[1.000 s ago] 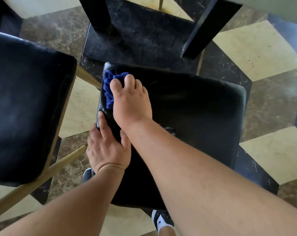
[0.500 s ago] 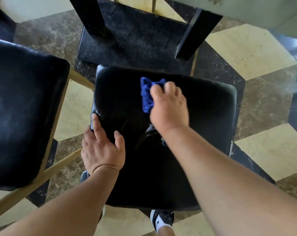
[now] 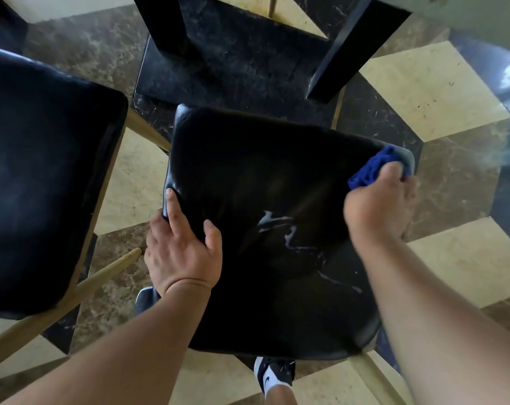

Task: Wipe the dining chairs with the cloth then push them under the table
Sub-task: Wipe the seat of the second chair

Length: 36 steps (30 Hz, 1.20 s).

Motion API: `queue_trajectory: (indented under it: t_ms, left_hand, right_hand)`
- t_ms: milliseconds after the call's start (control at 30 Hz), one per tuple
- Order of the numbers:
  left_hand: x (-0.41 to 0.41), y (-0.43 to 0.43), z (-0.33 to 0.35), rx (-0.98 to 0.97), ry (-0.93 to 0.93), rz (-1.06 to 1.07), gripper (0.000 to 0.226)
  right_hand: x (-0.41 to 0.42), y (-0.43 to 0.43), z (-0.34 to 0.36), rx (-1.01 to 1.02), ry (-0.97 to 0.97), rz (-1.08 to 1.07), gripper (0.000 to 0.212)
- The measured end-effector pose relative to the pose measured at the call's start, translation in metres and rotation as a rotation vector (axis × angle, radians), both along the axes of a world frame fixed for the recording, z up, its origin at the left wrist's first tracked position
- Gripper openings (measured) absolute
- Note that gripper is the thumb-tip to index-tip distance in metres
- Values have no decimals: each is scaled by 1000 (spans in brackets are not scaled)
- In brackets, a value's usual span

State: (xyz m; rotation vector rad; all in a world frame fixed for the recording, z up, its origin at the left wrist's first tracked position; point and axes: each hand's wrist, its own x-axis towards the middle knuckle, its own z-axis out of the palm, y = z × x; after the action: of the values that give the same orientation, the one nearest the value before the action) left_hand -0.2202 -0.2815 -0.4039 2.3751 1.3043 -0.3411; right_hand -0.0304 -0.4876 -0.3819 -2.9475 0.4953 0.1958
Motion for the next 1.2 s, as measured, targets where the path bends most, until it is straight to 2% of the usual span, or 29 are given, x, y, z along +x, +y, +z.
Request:
queue_trajectory:
  t_ms: [200,367,467,567,700,767,800,933,1200]
  left_hand:
    - [1,-2,-1,3,-13,2,83]
    - [2,7,1,-70,22,-12,91]
    - [5,8,4,-119,-13,91,90]
    - [4,7,6,-76,30,-31,95]
    - [5,4,5,-43,28,-20,98]
    - [3,0,2,-4,8,-22,92]
    - [2,-2,-1,17,-5,-23,86]
    - [0,-1,-7,47,-28,-6,81]
    - [-1,-2,-10,49,-40,-10,81]
  right_hand:
    - [-70,108,-4,164,-32,381,24]
    - [-103,186,-10,283,5,692,29]
    - [-104,194,-12,261,-1,823,35]
    - [-99,188,-9,297,14,868,33]
    - [-87,173,-5,315,20,955,34]
    - [-81,159,-5,295,35,991,42]
    - [-77,149,-5,277,36,989,47]
    - [-52,93,-5,184,7,850,31]
    - [-2,-57,3,8,60,436,34]
